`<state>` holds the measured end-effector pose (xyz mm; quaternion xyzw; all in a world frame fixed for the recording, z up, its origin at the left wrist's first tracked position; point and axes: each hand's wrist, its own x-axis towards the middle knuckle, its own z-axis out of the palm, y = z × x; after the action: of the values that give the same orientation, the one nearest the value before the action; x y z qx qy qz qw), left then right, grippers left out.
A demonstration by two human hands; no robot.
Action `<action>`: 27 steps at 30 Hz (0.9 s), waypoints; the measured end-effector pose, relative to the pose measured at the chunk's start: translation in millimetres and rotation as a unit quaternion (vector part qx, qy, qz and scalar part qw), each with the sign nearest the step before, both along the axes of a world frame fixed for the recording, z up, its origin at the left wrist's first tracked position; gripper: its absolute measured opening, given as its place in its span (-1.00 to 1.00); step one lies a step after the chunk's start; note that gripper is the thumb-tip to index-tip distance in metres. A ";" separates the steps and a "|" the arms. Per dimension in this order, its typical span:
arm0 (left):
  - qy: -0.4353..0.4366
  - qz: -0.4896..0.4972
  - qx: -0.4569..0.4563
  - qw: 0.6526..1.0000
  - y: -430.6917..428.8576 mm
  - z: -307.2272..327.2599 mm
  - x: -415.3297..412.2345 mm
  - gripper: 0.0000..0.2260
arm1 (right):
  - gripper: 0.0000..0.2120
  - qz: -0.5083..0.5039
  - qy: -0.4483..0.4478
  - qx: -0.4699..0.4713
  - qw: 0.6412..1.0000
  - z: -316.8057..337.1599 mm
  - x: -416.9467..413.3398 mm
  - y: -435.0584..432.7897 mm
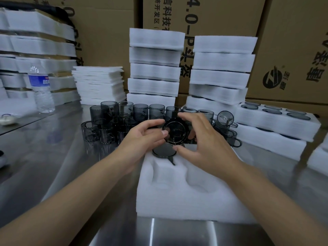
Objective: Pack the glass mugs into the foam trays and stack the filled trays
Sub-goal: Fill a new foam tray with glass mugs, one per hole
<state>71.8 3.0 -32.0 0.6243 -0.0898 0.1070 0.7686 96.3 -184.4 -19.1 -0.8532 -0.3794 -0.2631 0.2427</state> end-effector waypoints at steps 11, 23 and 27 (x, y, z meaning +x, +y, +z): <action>0.001 -0.009 0.013 1.000 1.4 -0.8 2.4 -0.54 | -0.34 0.010 0.007 -0.008 1.000 0.1 -1.3 0.8; 0.000 0.010 0.044 0.999 -2.4 -0.9 1.8 -0.56 | -0.36 0.051 0.089 0.100 0.990 0.1 5.1 2.9; 0.001 0.019 0.088 0.996 -1.5 -1.1 1.9 -0.77 | -0.44 0.069 0.246 0.252 0.933 6.1 14.7 -2.1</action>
<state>73.7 1.5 -33.1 0.6910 -0.0861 0.1131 0.7088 111.1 -186.5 -13.1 -0.7741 -0.2866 -0.1142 0.5528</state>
